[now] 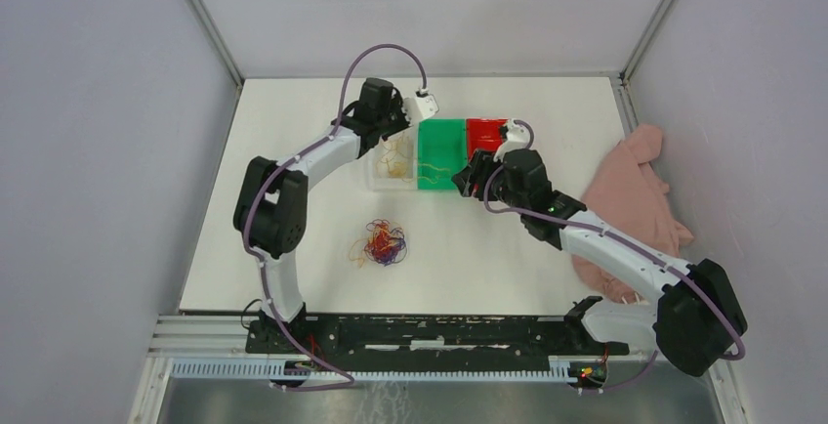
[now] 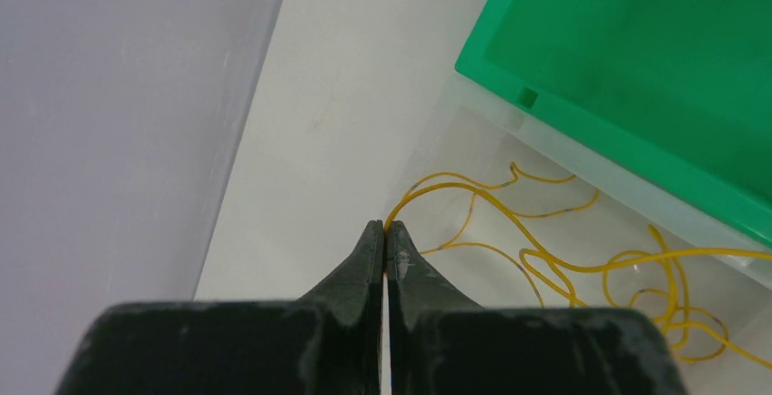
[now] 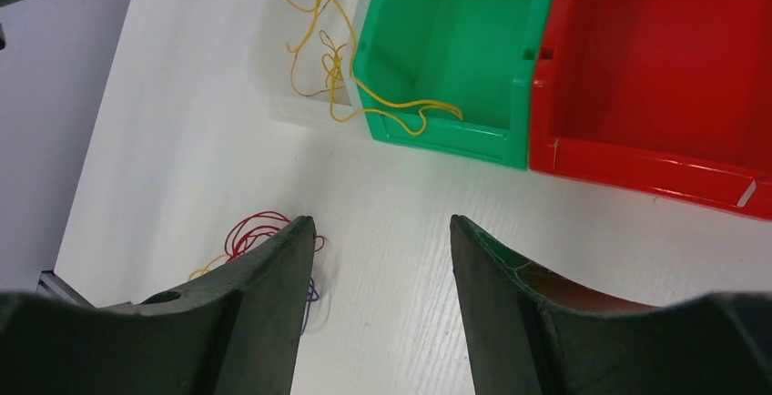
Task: Untangle the cables
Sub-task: Place the cable in the bin.
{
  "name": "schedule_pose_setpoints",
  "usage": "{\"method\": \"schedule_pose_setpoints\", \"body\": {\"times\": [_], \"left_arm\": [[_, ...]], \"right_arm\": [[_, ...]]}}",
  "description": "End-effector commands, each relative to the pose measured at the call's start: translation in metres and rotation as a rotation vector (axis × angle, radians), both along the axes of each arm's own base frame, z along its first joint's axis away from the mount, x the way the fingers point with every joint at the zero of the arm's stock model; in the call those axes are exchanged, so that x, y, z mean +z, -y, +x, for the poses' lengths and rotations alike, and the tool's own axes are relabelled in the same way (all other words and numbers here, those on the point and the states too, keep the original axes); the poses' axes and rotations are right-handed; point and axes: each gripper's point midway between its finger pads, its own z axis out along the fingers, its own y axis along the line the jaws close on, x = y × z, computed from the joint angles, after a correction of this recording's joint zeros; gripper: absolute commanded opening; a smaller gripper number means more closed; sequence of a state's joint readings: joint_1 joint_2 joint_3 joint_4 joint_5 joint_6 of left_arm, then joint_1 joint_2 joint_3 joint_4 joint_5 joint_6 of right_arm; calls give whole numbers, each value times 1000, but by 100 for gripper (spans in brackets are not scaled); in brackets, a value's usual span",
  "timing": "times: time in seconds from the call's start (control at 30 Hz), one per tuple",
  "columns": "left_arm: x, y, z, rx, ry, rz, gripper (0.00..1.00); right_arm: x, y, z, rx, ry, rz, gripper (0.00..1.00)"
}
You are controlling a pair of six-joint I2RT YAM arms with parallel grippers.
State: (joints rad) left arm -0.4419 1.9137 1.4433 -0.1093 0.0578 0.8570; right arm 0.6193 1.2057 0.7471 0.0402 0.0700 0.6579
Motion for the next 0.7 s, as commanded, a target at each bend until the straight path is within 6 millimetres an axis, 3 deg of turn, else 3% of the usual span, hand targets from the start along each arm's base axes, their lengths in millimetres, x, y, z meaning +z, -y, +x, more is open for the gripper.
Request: {"method": "schedule_pose_setpoints", "body": {"times": [0.0,0.13,0.33,0.67], "left_arm": [[29,-10,28,64,79,-63,3],[67,-37,40,101,191,-84,3],[98,-72,39,137,221,-120,3],[115,-77,12,128,202,-195,3]], "right_arm": [[6,-12,7,35,23,36,64],[-1,-36,14,144,19,27,69],[1,-66,44,280,39,-63,72],[-9,-95,101,330,21,-115,71]]}}
